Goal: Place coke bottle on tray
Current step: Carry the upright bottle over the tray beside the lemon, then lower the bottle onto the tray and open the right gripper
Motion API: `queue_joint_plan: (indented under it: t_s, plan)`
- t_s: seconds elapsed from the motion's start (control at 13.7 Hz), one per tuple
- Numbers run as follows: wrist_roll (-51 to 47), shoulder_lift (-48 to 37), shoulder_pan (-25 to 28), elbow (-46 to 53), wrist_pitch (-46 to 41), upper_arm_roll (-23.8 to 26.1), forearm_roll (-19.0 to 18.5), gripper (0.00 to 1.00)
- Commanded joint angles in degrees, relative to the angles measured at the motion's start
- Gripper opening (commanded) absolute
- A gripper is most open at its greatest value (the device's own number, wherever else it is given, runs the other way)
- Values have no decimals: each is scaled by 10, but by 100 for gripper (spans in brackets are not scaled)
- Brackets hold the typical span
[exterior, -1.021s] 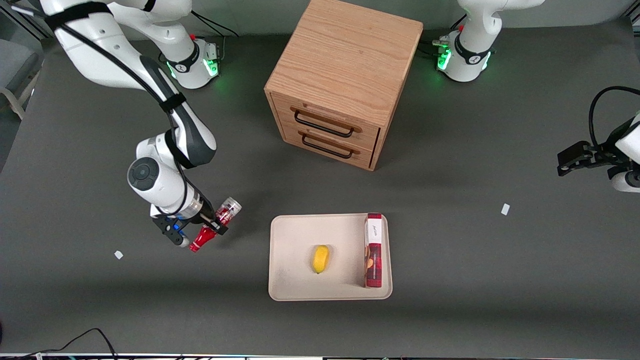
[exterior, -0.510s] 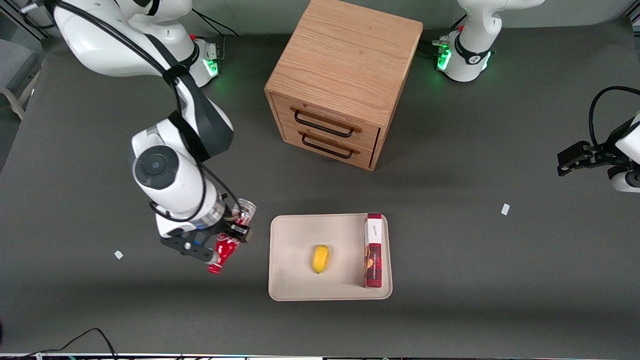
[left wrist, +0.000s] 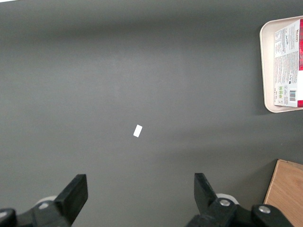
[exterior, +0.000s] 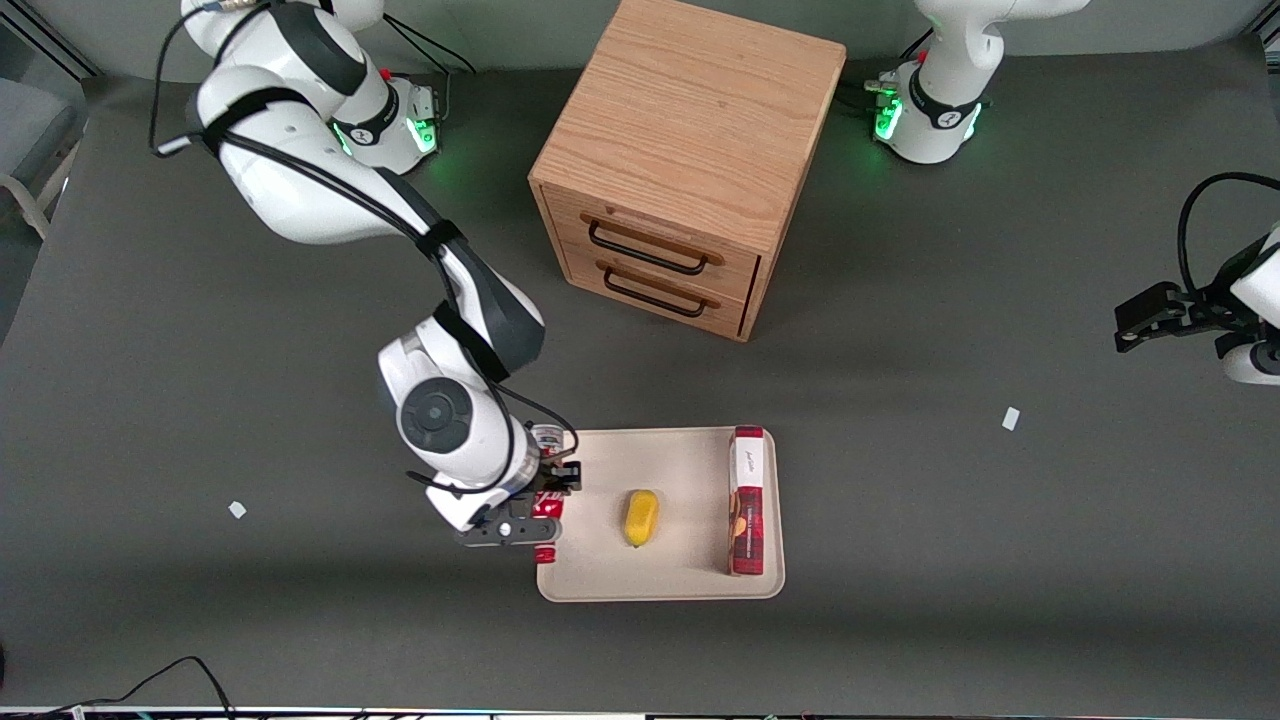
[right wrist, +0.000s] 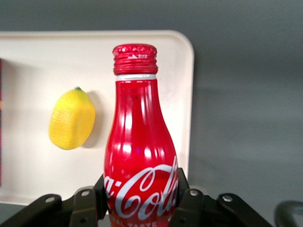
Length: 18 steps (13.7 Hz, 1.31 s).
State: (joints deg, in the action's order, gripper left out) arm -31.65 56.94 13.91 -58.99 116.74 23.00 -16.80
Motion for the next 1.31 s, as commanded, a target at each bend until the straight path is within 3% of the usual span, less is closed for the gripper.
queue_joint_plan:
  t_s: [0.0,0.22,0.51,0.66,0.8,1.02,1.09,1.17,1.24]
  plan:
    - [6,35,11,39,-5,2,-15,0]
    - [7,58,22,38,25,-16,-26,0]
    - [7,73,26,38,42,-22,-33,8]
    - [7,75,29,37,47,-25,-35,18]
    - [3,75,29,34,49,-27,-36,37]
    - [-2,75,29,32,50,-27,-49,46]
    - [-6,75,29,31,52,-28,-49,56]
    - [-9,75,29,30,55,-27,-50,100]
    - [-10,75,29,30,57,-27,-53,100]
